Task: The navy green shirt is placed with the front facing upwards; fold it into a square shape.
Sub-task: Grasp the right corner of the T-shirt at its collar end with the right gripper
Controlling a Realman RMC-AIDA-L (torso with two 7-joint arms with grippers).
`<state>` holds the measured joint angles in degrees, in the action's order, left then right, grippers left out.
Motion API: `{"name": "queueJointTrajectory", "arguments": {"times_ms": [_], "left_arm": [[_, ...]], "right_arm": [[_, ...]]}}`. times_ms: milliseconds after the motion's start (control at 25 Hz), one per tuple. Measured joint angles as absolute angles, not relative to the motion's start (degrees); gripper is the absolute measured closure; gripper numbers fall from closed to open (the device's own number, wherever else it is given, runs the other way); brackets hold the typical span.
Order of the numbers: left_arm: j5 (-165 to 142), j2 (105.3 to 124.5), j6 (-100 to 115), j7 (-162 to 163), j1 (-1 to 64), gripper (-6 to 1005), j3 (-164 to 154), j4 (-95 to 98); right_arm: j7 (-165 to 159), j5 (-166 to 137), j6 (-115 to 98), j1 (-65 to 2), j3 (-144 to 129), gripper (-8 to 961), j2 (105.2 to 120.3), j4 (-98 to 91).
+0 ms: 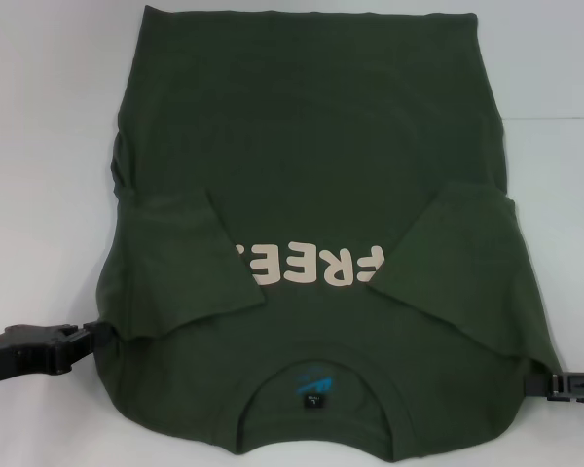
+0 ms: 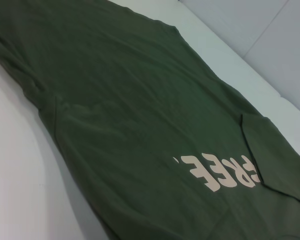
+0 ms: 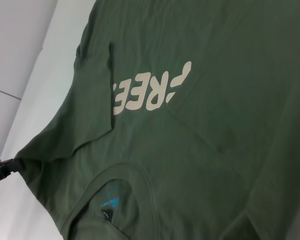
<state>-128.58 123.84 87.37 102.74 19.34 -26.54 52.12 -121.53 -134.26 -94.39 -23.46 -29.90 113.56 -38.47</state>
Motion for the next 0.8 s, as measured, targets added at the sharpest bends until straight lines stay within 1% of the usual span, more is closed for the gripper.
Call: {"name": "queueJointTrajectory", "arguments": {"times_ms": [600,720,800], "left_arm": [[-128.58,123.84,87.33,102.65,19.34,970,-26.54,52.07],[-128.58,123.84,87.36,102.65,19.34,970,-26.54,52.17],[-128.58,123.84,87.36,102.65,19.34,970,-26.54,52.2]], "right_arm": [[-122.27,-134.22,-93.11,-23.16,-28.54,148,113.48,-37.69],[-123.1,-134.35,-92.44,-23.25,-28.33,327,113.56,-37.64],[-123.38,-134.34,-92.04,-23.25,-28.31,414,113.6,-37.63]]}}
